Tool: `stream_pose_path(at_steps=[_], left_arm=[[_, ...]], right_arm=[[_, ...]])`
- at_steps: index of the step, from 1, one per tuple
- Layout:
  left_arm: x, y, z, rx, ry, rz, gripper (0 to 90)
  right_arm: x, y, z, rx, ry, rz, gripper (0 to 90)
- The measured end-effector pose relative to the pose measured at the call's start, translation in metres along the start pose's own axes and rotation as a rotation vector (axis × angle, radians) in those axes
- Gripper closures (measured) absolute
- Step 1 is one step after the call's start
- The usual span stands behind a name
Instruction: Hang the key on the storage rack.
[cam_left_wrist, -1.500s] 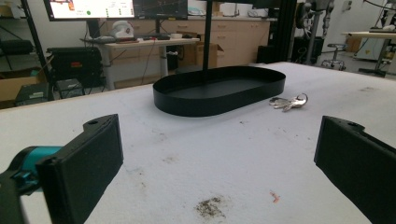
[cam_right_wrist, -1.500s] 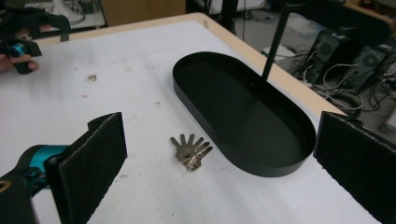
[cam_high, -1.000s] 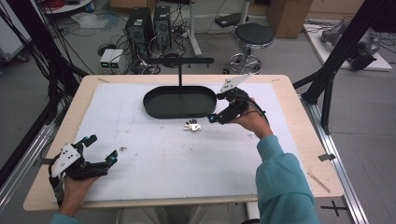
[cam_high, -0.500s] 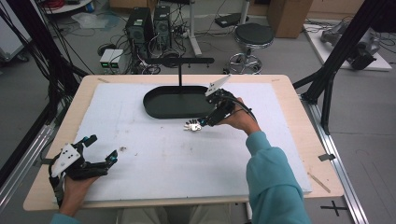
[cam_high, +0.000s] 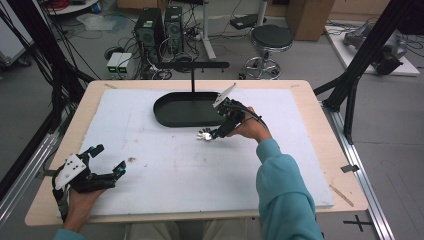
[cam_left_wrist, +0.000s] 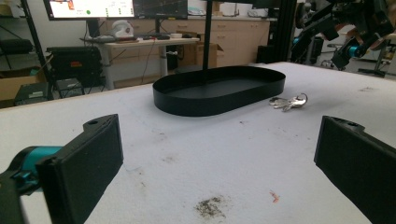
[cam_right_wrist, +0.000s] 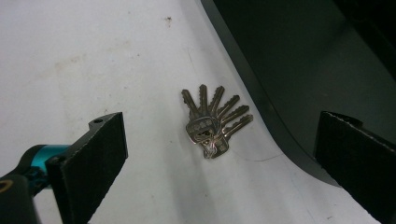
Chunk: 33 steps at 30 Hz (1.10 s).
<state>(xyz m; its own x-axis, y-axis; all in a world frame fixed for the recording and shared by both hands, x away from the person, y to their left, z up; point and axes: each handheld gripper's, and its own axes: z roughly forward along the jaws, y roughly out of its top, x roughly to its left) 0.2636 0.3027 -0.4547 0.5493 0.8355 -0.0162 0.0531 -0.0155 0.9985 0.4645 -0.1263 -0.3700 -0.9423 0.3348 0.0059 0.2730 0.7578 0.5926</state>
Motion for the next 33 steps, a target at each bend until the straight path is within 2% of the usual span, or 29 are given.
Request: stream_pose_path(at_steps=[10,11,13,17,19,22,23,24,30,33], left_arm=[[0.0,0.0,0.0,-0.001,0.0,-0.003,1.7],[0.0,0.0,0.0,-0.001,0.001,-0.001,1.7],[0.0,0.0,0.0,-0.001,0.0,-0.002,1.7],[0.0,0.0,0.0,-0.003,0.0,0.0,1.7],[0.0,0.0,0.0,-0.003,-0.001,0.0,1.7],[0.0,0.0,0.0,-0.003,-0.001,0.0,1.7],[0.0,0.0,0.0,-0.002,-0.004,0.001,1.7],[0.0,0.0,0.0,-0.002,-0.004,0.001,1.7],[0.0,0.0,0.0,-0.002,-0.005,0.001,1.7],[0.0,0.0,0.0,-0.002,-0.005,0.004,1.7]], right_arm=[[-0.005,-0.005,0.018,0.081,0.018,-0.008,2.4],[-0.004,-0.005,0.019,0.098,0.027,0.004,2.5],[-0.006,-0.005,0.023,0.109,0.035,-0.01,4.7],[-0.004,-0.005,0.028,0.127,0.045,0.002,4.7],[-0.005,-0.005,0.031,0.134,0.046,-0.011,5.0],[-0.006,-0.007,0.034,0.156,0.069,0.009,9.8],[-0.006,-0.007,0.035,0.159,0.076,0.008,16.8],[-0.007,-0.007,0.035,0.164,0.084,0.009,18.9],[-0.008,-0.008,0.037,0.173,0.072,0.014,20.0],[-0.007,-0.008,0.038,0.192,0.083,0.012,25.4]])
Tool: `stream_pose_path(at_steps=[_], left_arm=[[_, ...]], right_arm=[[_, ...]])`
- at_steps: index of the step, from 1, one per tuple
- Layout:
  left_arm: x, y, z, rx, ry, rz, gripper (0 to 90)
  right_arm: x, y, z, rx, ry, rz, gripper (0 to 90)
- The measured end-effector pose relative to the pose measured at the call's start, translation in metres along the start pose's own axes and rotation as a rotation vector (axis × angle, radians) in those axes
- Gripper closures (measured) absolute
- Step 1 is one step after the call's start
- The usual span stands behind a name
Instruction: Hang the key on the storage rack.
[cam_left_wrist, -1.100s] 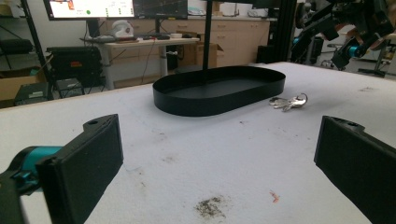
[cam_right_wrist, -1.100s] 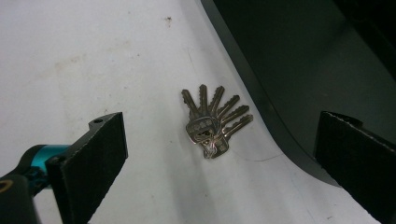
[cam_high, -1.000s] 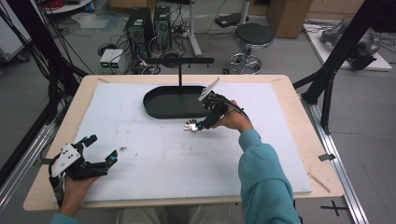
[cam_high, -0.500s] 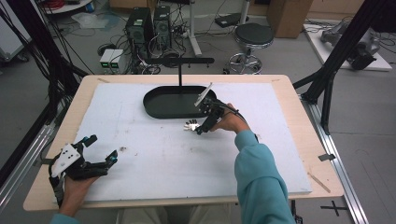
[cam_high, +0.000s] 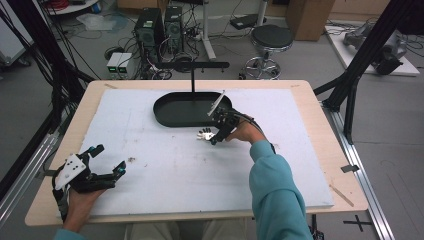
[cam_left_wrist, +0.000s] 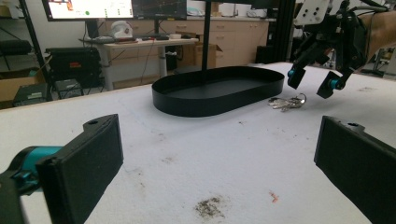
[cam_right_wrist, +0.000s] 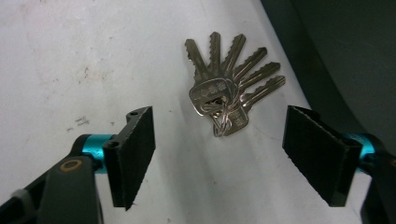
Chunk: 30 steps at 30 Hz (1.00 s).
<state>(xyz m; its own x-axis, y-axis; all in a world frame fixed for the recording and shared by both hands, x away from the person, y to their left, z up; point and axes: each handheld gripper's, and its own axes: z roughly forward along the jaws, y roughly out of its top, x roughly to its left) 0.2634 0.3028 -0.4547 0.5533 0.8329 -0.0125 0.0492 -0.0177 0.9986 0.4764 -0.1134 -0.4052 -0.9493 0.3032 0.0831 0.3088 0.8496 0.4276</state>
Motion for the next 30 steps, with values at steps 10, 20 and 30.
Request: stream_pose_path(at_steps=[10,20,30], left_arm=[[0.0002,0.0,-0.0002,0.001,-0.001,0.0,1.7],[0.0002,-0.0001,-0.0002,-0.001,-0.002,-0.004,1.7],[0.0002,-0.0001,-0.0003,-0.002,-0.003,-0.004,1.7]], right_arm=[[0.0011,0.0016,0.0028,0.03,0.022,-0.02,42.0],[-0.0009,0.0023,0.0023,0.035,0.031,-0.013,58.5],[-0.0019,0.0029,0.0031,0.035,0.017,-0.026,69.5]])
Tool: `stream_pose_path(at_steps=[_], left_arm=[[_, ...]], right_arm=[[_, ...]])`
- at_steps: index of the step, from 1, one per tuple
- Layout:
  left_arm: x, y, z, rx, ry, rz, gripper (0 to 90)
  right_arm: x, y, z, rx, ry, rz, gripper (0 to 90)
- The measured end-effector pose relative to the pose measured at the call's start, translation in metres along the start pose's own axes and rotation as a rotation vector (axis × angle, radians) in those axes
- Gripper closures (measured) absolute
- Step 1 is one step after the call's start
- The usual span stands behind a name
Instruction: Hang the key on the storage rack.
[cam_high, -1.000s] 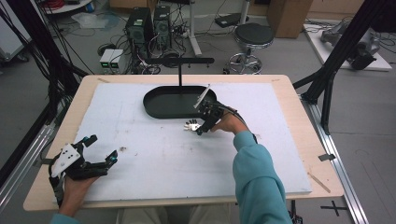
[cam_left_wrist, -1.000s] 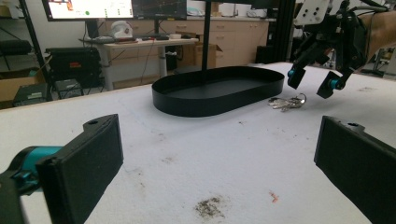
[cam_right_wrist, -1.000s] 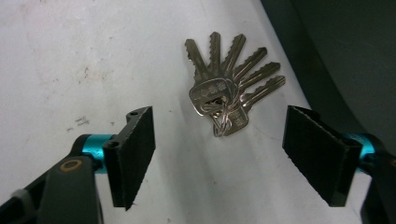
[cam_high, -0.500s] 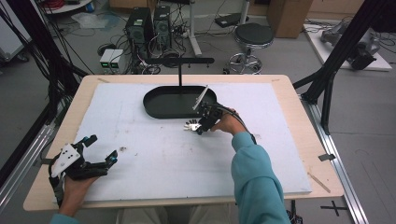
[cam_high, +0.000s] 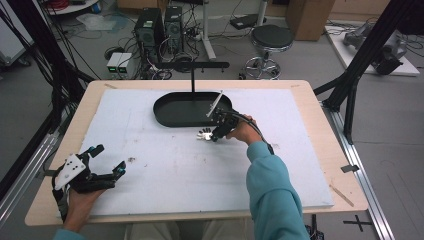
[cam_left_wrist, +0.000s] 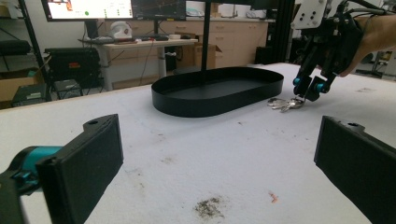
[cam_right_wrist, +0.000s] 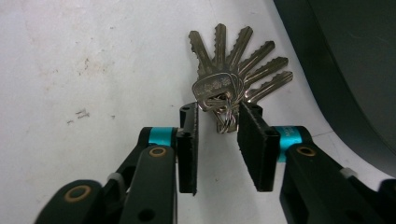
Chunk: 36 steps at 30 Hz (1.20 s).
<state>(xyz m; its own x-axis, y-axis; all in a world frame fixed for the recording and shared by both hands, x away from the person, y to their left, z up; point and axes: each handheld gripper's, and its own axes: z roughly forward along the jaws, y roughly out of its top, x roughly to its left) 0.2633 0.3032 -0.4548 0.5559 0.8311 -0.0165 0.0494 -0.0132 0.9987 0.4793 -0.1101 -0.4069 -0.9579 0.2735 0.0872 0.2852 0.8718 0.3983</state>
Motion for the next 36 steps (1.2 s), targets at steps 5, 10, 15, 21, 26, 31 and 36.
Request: stream_pose_path(at_steps=[5,10,15,21,26,31,36], left_arm=[[0.0003,0.0001,-0.0001,0.001,0.0,0.003,1.7],[0.0003,0.0,-0.0001,0.0,0.0,0.002,1.7],[0.0003,0.0001,-0.0001,0.001,0.001,0.003,1.7],[0.0003,0.0,-0.0001,0.0,0.001,0.003,1.7],[0.0004,0.0,-0.0001,-0.001,0.0,0.002,1.7],[0.0005,-0.0001,-0.0001,-0.001,0.0,0.001,1.7],[0.0005,0.0,-0.0001,0.0,0.0,0.002,1.7]], right_arm=[[0.001,-0.0014,0.0013,0.014,-0.005,0.009,73.6],[0.0013,-0.0002,0.0003,0.003,-0.012,0.0,76.9],[0.0018,-0.0002,0.0005,0.01,-0.012,-0.005,79.5],[0.0021,0.0001,0.0002,0.007,-0.013,-0.008,82.3],[0.0031,0.001,0.0005,0.012,-0.015,-0.015,86.3],[0.0034,0.0012,0.0001,0.016,-0.026,-0.031,87.4],[0.004,0.0021,-0.0001,0.008,-0.041,-0.031,88.1]])
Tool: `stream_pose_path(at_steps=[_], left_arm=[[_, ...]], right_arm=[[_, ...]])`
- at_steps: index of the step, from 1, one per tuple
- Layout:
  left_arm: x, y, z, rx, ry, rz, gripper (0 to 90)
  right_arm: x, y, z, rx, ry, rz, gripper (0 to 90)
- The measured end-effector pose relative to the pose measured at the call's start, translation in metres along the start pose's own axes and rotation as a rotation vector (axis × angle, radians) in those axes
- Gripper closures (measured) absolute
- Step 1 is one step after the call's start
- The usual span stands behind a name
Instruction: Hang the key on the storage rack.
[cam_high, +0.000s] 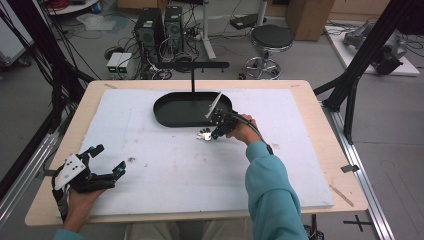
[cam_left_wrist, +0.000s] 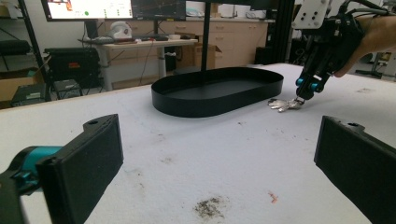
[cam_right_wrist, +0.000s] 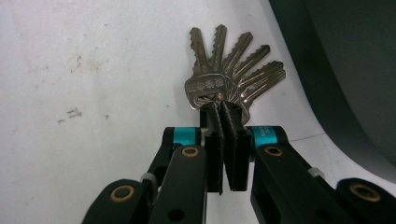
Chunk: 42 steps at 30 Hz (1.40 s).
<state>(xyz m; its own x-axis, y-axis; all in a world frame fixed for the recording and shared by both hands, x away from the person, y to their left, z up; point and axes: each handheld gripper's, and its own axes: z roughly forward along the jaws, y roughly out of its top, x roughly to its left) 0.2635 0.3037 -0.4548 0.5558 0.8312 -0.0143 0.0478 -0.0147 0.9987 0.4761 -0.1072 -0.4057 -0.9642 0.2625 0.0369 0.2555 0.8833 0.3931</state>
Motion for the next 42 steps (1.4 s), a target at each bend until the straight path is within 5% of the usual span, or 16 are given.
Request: stream_pose_path(at_steps=[8,19,32,42], left_arm=[[0.0,0.0,0.0,-0.001,0.001,-0.001,1.7],[0.0,0.0,0.0,0.0,0.001,0.0,1.7],[0.0,0.0,0.001,0.003,0.001,-0.011,1.7],[0.001,0.0,0.0,0.003,0.002,-0.01,1.7]], right_arm=[[0.001,0.0,-0.005,-0.023,0.009,0.036,88.7],[0.002,0.0,-0.025,-0.161,0.031,0.077,89.1],[-0.01,-0.008,-0.096,-0.387,-0.012,0.128,89.0],[-0.025,0.002,-0.143,-0.473,-0.058,0.139,88.9]])
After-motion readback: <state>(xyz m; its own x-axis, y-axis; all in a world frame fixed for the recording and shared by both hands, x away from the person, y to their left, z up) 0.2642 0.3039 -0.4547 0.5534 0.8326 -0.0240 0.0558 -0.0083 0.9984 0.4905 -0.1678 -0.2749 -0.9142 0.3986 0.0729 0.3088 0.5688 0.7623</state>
